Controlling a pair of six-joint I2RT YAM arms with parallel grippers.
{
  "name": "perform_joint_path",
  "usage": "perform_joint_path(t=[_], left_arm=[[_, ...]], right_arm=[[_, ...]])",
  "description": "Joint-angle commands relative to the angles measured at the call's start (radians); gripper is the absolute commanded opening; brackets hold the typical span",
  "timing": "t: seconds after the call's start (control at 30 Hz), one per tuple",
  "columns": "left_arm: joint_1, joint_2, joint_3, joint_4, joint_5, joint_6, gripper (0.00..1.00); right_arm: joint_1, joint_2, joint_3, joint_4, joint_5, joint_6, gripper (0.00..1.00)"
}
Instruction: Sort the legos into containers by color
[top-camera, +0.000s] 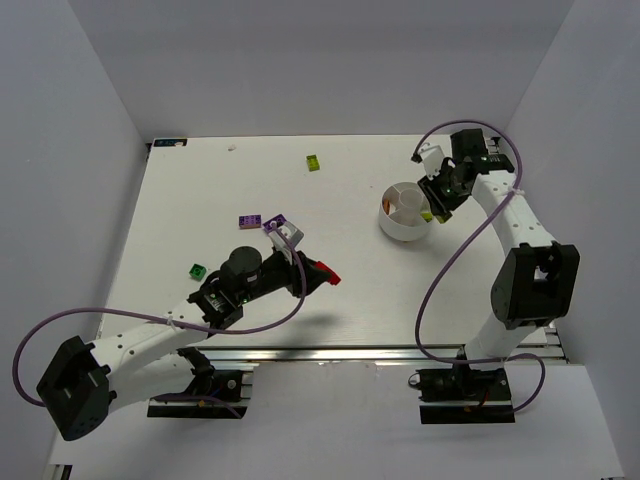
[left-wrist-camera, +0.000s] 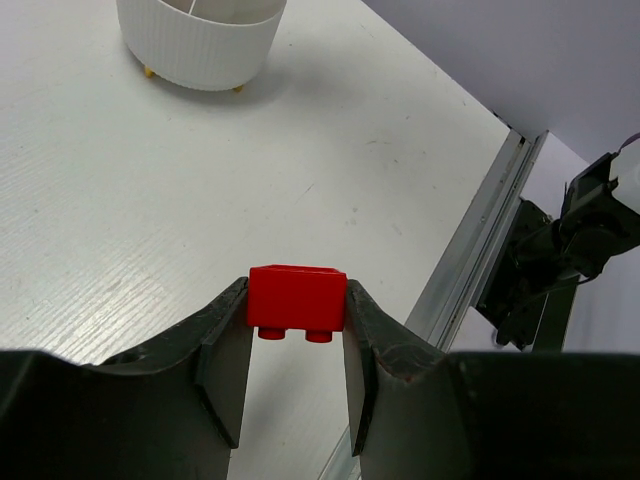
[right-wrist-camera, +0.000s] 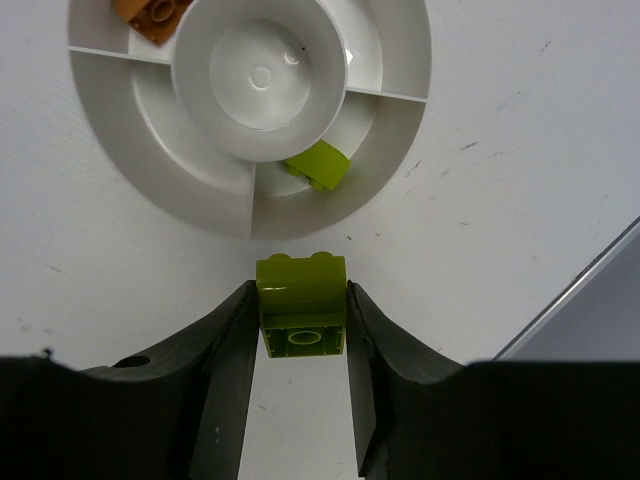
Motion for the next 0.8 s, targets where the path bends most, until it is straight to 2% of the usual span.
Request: perform_joint_path(t=[0.0,0.77], left_arm=[[-0.003,-0.024,0.028,0.007,-0.028,-0.036,0.0],[-0.003,-0.04,-0.003,0.063,-0.064,-0.119,0.0]], right_arm=[[-0.015,0.031,0.072,-0.064,0.03,0.034,0.0],[-0.038,0.073,0.083,-0.067,-0.056,0.031,0.0]])
